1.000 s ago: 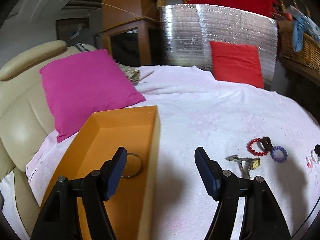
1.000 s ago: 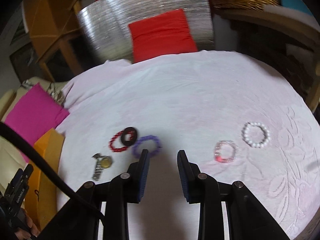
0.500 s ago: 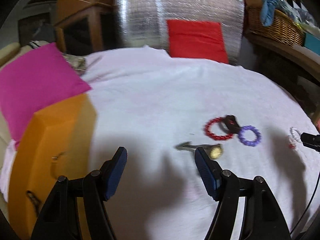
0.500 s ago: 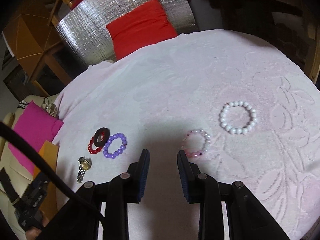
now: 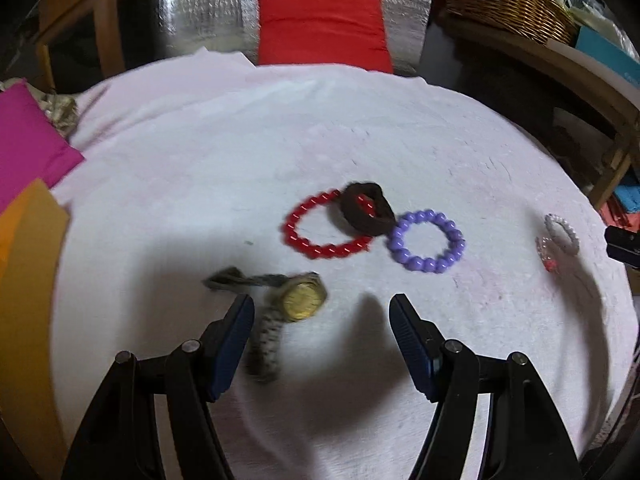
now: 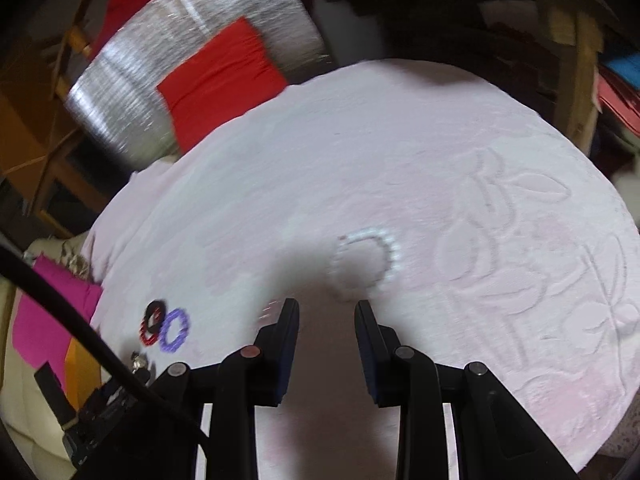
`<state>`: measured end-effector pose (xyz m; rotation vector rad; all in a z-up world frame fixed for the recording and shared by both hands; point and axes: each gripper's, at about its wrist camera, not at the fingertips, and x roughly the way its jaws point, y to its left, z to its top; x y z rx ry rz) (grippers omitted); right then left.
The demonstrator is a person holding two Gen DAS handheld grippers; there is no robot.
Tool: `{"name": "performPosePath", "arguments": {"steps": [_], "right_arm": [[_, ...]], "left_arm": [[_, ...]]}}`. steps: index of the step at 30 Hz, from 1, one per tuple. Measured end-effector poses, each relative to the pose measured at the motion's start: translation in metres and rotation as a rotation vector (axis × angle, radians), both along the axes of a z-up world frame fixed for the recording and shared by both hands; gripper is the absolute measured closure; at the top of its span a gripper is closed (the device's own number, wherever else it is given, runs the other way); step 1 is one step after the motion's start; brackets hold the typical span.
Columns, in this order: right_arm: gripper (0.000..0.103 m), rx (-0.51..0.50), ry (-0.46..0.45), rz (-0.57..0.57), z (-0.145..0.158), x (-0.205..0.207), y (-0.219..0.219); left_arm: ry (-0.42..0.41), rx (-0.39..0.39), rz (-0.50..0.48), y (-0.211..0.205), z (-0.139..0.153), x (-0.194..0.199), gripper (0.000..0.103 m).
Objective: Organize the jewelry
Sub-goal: 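Grasp the gold-faced watch with the left tool while the right tool grasps the pink crystal bracelet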
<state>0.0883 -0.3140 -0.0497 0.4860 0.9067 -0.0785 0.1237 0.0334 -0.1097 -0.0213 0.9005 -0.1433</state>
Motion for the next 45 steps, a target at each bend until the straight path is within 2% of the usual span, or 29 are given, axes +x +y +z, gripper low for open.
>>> {"name": "performPosePath", "arguments": {"steps": [1,3,6,11,14,17,21,26,29,32,36,45], "right_arm": [[0.071,0.015,0.006,-0.014,-0.002,0.001,-0.006],[0.071,0.033,0.018,-0.030,-0.004,0.004,-0.014],[0.071,0.043,0.035,-0.032,-0.009,0.011,-0.020],[0.071,0.094,0.081,0.034,-0.021,0.022,-0.003],[0.071,0.084,0.091,0.073,-0.025,0.026,0.015],[0.071,0.026,0.107,0.079,-0.031,0.032,0.031],[0.072,-0.065,0.129,0.075,-0.041,0.046,0.050],[0.089,-0.288,0.118,0.086,-0.043,0.052,0.081],[0.090,-0.353,0.107,0.096,-0.043,0.051,0.093],[0.090,-0.354,0.100,0.094,-0.041,0.050,0.098],[0.091,-0.252,0.076,0.106,-0.034,0.048,0.093],[0.091,-0.156,-0.005,0.210,-0.017,0.035,0.120]], "left_arm": [[0.008,-0.003,0.005,0.000,-0.003,0.002,0.044],[0.015,-0.005,0.008,0.004,-0.006,0.004,0.077],[0.016,-0.035,-0.012,0.006,-0.006,0.005,0.093],[0.018,-0.071,-0.014,0.011,-0.001,0.001,0.094],[0.019,-0.090,-0.020,0.015,0.002,-0.006,0.094],[0.019,-0.110,-0.027,0.018,0.006,-0.011,0.094],[-0.004,-0.091,-0.033,0.021,0.013,-0.019,0.094],[-0.046,-0.041,-0.018,0.025,0.024,-0.030,0.094],[-0.072,-0.022,0.000,0.029,0.032,-0.035,0.094],[-0.103,0.007,0.012,0.031,0.040,-0.040,0.094],[-0.138,0.036,0.035,0.034,0.048,-0.046,0.094],[-0.189,0.084,0.043,0.030,0.059,-0.057,0.094]]}}
